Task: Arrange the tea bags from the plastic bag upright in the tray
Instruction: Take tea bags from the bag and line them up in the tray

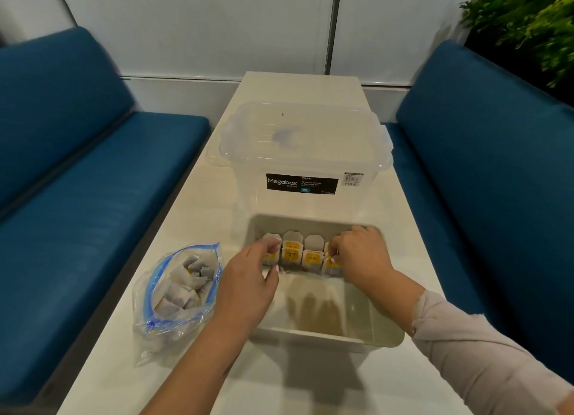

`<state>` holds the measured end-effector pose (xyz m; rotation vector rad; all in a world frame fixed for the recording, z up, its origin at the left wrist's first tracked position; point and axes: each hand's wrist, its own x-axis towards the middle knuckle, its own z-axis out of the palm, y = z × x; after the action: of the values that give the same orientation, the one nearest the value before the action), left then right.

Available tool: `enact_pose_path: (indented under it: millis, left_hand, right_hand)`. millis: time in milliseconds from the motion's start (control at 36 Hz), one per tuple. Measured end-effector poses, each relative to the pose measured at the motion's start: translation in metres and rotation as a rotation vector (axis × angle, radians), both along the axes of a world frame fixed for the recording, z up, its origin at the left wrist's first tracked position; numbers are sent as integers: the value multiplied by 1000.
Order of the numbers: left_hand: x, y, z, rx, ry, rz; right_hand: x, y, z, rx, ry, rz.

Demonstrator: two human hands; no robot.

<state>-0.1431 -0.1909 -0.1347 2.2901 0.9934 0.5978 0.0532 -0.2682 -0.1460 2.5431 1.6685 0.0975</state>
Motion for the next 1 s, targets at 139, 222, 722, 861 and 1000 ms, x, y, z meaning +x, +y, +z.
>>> enact_pose_path:
  millis: [139, 222, 722, 861, 1000]
  left_hand:
    - [0, 1, 0, 1, -2, -8]
    - [0, 3, 1, -2, -15, -14]
    - [-52, 58, 25, 122, -86, 125]
    - [-86, 87, 24, 81, 32, 181]
    - [-109, 99, 22, -15, 82, 176]
  right_hand:
    - [2, -1, 2, 12, 28, -10]
    - [3, -2, 6, 32, 44, -19]
    - [-50, 37, 42, 272, 216, 25]
    - [-86, 62, 48, 297, 285, 92]
    - [-120, 84, 47, 277, 325, 173]
